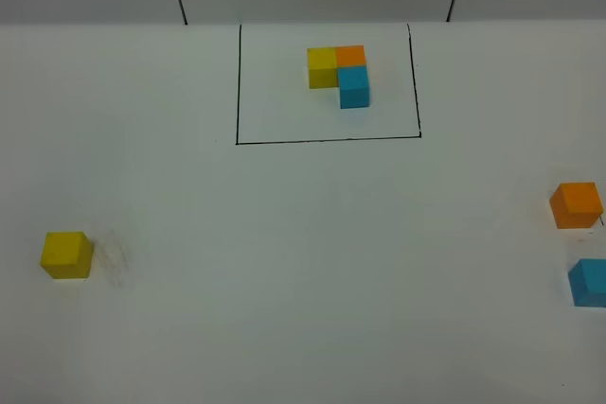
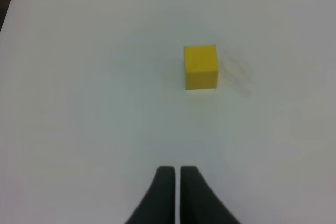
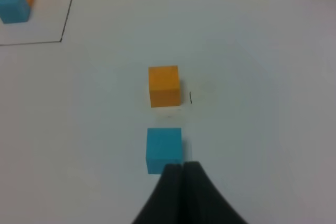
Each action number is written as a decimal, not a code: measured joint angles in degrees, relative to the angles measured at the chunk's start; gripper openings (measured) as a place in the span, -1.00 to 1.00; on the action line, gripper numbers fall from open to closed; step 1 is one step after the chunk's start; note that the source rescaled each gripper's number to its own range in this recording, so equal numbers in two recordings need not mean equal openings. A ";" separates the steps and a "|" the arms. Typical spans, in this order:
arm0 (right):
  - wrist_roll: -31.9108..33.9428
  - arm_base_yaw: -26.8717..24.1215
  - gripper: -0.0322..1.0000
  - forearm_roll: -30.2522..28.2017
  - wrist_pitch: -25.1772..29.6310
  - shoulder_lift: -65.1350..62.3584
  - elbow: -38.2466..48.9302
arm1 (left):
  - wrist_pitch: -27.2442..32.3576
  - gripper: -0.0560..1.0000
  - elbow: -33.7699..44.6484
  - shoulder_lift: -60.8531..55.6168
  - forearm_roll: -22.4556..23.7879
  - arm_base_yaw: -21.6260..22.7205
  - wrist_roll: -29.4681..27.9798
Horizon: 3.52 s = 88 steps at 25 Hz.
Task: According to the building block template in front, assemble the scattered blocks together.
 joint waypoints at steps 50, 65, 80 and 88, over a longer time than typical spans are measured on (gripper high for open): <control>0.00 0.00 -0.94 0.00 0.00 0.00 0.00 | 0.00 -0.89 0.00 0.00 1.31 0.00 -0.05; 0.00 0.00 -0.94 0.00 0.00 0.00 0.00 | 0.00 -0.89 0.00 0.00 -0.59 0.00 -0.17; 0.00 0.00 -0.94 0.00 0.00 0.00 0.00 | 0.00 -0.05 0.00 0.00 -1.53 0.00 1.62; 0.00 0.00 -0.94 0.00 0.00 0.00 0.00 | 0.00 0.98 0.31 -0.01 3.22 0.00 0.50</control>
